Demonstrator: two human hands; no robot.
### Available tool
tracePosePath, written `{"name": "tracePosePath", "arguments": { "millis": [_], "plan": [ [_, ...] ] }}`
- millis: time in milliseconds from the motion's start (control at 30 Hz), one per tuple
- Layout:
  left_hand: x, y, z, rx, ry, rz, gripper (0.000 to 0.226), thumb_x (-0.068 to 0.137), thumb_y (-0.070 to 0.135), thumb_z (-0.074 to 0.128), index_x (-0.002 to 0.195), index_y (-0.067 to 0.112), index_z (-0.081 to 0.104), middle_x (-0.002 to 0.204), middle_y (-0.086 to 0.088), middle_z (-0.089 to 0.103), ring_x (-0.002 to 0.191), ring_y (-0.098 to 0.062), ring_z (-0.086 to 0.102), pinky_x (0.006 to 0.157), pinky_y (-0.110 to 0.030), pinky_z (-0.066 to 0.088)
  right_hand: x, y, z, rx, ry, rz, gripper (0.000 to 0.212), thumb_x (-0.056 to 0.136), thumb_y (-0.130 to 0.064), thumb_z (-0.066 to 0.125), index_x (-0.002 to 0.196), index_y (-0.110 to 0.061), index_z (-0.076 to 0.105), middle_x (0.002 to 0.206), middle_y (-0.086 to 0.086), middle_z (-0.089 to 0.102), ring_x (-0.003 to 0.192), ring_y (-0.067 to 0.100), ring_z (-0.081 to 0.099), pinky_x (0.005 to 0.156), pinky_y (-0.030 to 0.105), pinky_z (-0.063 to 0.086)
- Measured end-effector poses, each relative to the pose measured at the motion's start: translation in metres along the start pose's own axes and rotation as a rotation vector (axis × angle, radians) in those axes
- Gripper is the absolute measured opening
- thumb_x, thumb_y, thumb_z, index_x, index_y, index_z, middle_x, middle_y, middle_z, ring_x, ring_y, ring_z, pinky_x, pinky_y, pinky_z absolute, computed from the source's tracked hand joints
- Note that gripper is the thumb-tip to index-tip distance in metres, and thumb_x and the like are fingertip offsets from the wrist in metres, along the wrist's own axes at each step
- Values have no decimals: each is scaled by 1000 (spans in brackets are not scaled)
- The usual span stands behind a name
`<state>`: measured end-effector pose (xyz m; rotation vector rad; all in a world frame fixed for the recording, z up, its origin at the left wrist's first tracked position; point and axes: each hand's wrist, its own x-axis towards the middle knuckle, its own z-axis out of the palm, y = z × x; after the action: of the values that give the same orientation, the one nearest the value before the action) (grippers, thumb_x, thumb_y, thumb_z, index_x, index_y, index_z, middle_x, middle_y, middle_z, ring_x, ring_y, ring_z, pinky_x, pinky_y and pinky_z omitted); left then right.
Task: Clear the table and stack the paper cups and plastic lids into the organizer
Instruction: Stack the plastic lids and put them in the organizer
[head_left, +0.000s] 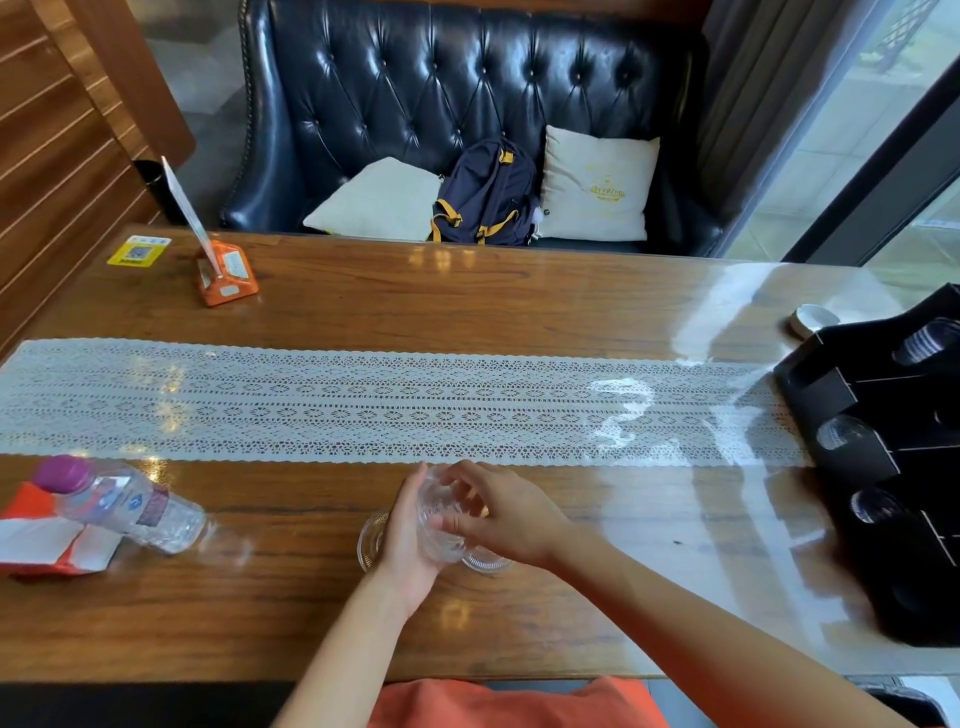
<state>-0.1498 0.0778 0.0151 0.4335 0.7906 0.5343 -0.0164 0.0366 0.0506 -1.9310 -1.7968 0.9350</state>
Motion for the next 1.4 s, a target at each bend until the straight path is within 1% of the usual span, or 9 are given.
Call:
{"name": "tracePosePath", "arguments": {
  "millis": [267, 400, 667, 800, 1000, 1067, 1233, 1333, 1400],
  "plan": [
    [-3, 0, -1, -71, 91, -64, 55, 77, 57, 57, 114, 15, 62, 104, -12, 66, 92, -25, 65, 70, -37, 50, -1, 3, -5, -12, -78, -113, 67, 74, -29, 77, 133, -27, 46, 120, 0, 54, 99, 18, 61, 86, 42, 53],
    [-4, 0, 1, 22, 9, 1, 36, 71, 57, 59, 80, 26, 75, 79, 2, 72, 71, -12, 69, 55, -28, 52, -1, 3, -3, 59, -9, -64, 65, 71, -42, 80, 126, -25, 50, 114, 0, 60, 92, 17, 64, 83, 42, 54],
    [-5, 0, 0, 60, 10, 18, 33, 69, 54, 62, 77, 25, 75, 75, 2, 70, 70, -13, 69, 54, -31, 50, -6, 4, 2, 48, -9, -90, 70, 73, -38, 78, 134, -24, 46, 120, 0, 58, 102, 17, 60, 88, 41, 52],
    [-6, 4, 1, -17, 51, -55, 57, 76, 55, 59, 114, 13, 64, 102, -12, 62, 89, -24, 64, 60, -33, 52, -8, 4, 0, -48, -38, -151, 73, 76, -32, 76, 139, -28, 40, 129, -1, 50, 109, 20, 58, 87, 35, 50],
    [-9, 3, 7, 51, -8, -26, 58, 76, 58, 56, 111, 12, 65, 99, -9, 65, 89, -21, 63, 62, -32, 47, -14, 7, 1, -160, -6, -128, 75, 79, -46, 71, 141, -35, 31, 131, -5, 52, 110, 18, 61, 83, 41, 55],
    [-11, 2, 9, 80, -18, -19, 57, 77, 57, 55, 112, 13, 65, 103, -7, 67, 92, -20, 64, 58, -31, 52, -16, 6, 5, -104, -4, -104, 70, 81, -44, 69, 139, -35, 32, 126, -5, 55, 105, 17, 62, 81, 40, 55],
    [-15, -8, 18, 144, -75, 38, 57, 81, 51, 52, 124, 14, 54, 123, -12, 63, 104, -22, 62, 68, -36, 55, -9, 2, 0, 151, 130, 16, 23, 90, -30, 62, 110, -20, 61, 97, -1, 70, 86, 17, 65, 77, 45, 54],
    [-12, 0, 13, 9, 25, 27, 46, 76, 59, 54, 94, 20, 71, 98, -5, 70, 89, -21, 66, 64, -35, 53, -10, -2, -4, 104, -3, -86, 47, 84, -15, 63, 130, -24, 53, 112, 5, 64, 95, 19, 65, 85, 43, 54],
    [-11, 4, 7, -77, 71, -12, 48, 73, 62, 55, 95, 21, 69, 101, -9, 67, 90, -25, 64, 70, -37, 51, -11, -2, -4, 17, -87, -140, 62, 82, -10, 64, 138, -28, 46, 126, 5, 55, 103, 20, 62, 90, 42, 52]
  ]
}}
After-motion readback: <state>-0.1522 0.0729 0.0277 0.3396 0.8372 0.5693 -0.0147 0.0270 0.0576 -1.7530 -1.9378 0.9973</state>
